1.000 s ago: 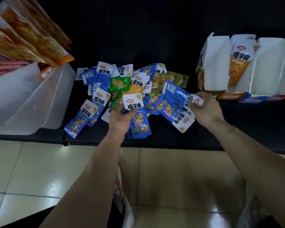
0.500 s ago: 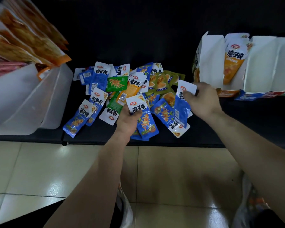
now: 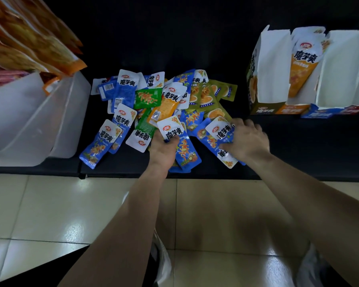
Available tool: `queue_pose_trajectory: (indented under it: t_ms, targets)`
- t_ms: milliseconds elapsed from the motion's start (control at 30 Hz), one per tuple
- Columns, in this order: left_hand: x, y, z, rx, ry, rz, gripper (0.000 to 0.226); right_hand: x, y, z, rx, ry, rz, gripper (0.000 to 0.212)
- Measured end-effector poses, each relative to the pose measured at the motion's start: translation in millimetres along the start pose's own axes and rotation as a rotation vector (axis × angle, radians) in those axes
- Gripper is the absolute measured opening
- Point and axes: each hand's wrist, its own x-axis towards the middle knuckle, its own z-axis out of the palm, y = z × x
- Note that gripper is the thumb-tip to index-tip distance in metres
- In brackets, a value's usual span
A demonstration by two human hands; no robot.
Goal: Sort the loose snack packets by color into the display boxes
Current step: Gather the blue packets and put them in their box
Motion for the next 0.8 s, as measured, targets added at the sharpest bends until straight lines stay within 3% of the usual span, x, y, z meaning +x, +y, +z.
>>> queue_pose_trajectory:
  t_ms: [133, 300, 467, 567, 667, 800]
  targets:
    - [-4.0, -3.0, 3.5, -0.051, -0.038, -0.012, 0.028, 0.6, 11.9, 3.3, 0.034, 0.008, 0.061, 0.080]
    - [-6.7, -3.3, 9.8, -0.119, -0.081, -0.051, 0.031, -1.6, 14.9, -6.1, 0.661, -0.072, 0.092, 0.020]
    - [-13.2, -1.4, 19.2, -0.217, -0.178, -0.141, 0.019, -14.9, -3.3, -10.8, 1.098, -0.253, 0.001, 0.013]
    - [-18.4, 3.3, 22.3, -0.287, -0.228, -0.123, 0.015, -15.3, -21.8, -2.6, 1.035, -0.235, 0.029, 0.011]
    - [-18.7, -0.1, 18.9, -0.199, -0.256, -0.009, 0.029, -15.0, -32.5, 5.4, 0.873, -0.172, 0.057, 0.028]
    - [-7.4, -3.8, 8.2, -0.140, -0.130, -0.049, 0.024, -16.4, -14.3, 16.9, 0.424, 0.066, 0.037, 0.044]
